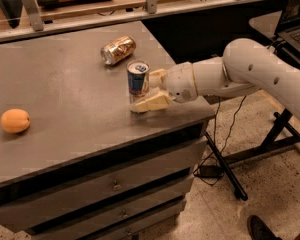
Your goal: Move redbull can near orange can
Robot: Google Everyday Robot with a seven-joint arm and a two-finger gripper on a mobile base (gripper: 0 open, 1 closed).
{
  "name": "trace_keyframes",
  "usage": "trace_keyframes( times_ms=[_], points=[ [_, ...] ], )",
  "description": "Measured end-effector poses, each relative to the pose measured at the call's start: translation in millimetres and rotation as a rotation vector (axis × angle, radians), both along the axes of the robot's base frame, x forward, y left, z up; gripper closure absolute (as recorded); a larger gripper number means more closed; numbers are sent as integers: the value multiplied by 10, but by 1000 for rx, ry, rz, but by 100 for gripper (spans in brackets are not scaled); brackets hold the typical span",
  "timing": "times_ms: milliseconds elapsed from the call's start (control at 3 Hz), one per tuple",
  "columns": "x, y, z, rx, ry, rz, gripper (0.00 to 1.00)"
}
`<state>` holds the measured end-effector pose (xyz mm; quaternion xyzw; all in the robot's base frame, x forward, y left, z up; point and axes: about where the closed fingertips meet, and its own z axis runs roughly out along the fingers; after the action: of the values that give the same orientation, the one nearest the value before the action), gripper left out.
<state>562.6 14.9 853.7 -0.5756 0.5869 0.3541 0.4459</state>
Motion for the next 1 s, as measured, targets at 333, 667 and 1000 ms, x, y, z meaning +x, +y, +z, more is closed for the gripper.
trace_keyframes(
  times_ms=[333,667,1000],
  points=[
    [2,25,6,-2,4,12,64],
    [12,19,36,-5,-2,5,95],
    [268,-228,241,11,-84,-153,100]
  ],
)
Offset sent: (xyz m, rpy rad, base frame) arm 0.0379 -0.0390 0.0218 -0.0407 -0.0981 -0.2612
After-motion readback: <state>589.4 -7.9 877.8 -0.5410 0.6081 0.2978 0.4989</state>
